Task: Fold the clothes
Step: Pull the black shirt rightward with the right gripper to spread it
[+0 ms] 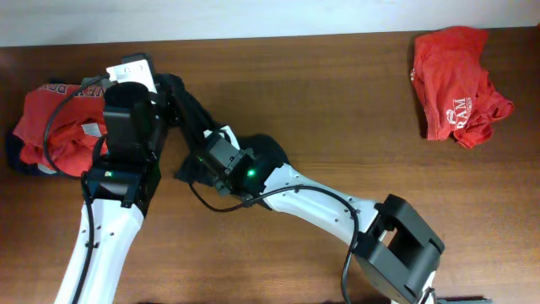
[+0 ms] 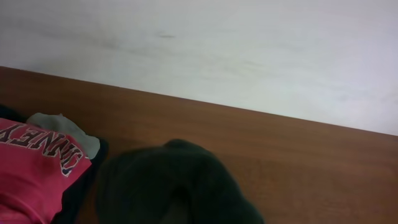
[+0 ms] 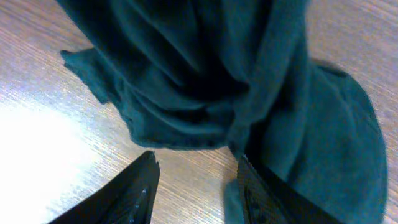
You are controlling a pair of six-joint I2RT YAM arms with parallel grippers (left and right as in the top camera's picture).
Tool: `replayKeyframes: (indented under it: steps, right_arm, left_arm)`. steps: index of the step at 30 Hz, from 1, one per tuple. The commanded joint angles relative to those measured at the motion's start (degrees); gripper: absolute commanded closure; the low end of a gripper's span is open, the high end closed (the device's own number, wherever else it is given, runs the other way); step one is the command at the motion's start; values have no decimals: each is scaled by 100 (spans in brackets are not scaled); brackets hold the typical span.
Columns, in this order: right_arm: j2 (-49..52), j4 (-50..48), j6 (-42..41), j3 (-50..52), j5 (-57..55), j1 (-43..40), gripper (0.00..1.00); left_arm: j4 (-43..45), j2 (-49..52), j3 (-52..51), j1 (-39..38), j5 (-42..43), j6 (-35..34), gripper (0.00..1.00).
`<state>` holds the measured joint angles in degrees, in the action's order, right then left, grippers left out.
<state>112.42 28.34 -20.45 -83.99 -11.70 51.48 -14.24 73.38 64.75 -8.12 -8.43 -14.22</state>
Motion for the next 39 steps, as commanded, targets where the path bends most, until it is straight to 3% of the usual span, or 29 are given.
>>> replayKeyframes:
  steps: [1, 20, 23, 26, 27, 34, 39]
  right_arm:
    - [144, -118, 92, 48, 76, 13, 54]
    - [533, -612, 415, 48, -96, -1029, 54]
    - [540, -612, 518, 48, -94, -1145, 66]
    - [540, -612, 520, 48, -94, -1176, 93]
    - [540, -612, 520, 48, -94, -1176, 96]
    - [240, -435, 520, 31, -98, -1226, 96]
    - [-452, 264, 520, -332, -96, -1543, 96]
  left_arm:
    - [9, 0, -20, 15, -46, -57, 99]
    - [52, 0, -20, 15, -240, -55, 100]
    - [50, 0, -20, 15, -243, -55, 99]
    - [50, 0, -20, 15, -262, -52, 99]
    - [50, 0, -20, 15, -260, -52, 99]
    - [9, 0, -20, 15, -494, -50, 99]
    - [-35, 0, -20, 17, -492, -52, 99]
